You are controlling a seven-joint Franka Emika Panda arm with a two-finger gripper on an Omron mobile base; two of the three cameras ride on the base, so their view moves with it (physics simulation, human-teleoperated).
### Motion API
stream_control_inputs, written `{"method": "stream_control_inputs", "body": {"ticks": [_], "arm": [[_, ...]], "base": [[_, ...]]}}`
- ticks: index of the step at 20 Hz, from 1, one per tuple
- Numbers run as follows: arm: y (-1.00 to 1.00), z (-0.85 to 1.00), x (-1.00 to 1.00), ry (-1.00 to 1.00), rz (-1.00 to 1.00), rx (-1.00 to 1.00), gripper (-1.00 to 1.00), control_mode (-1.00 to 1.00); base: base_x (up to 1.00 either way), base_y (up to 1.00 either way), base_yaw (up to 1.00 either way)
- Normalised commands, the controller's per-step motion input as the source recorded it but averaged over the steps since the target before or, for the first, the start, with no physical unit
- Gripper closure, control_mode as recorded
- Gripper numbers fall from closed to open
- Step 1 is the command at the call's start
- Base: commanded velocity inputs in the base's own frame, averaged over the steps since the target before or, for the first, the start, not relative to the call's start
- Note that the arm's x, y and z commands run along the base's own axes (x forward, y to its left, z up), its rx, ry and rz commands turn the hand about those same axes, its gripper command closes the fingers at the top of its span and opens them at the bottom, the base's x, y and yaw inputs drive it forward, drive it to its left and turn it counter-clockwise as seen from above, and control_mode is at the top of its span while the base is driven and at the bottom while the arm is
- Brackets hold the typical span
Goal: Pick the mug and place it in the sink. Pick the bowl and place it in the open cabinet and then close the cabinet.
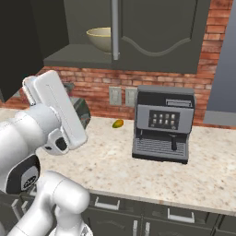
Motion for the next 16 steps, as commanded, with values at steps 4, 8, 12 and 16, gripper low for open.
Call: {"method": "stream_control_inputs", "body": {"ticks": [4, 8, 12, 16], "arm": [[0.90, -0.13, -0.46, 0.00, 0.00, 0.00, -1.00, -1.00], [1.00, -0.68, -0.15, 0.02, 0.00, 0.00, -1.00, -1.00], [0.61, -1.00, 0.72, -0.07, 0.01, 0.01, -1.00, -1.00], [0.26, -1.00, 0.65, -0.45, 0.04, 0.13, -1.00, -1.00]], "base": [[0.00, 0.00, 0.00], [0.00, 0.00, 0.00], [0.00, 0.00, 0.00], [0.00, 0.00, 0.00]]}}
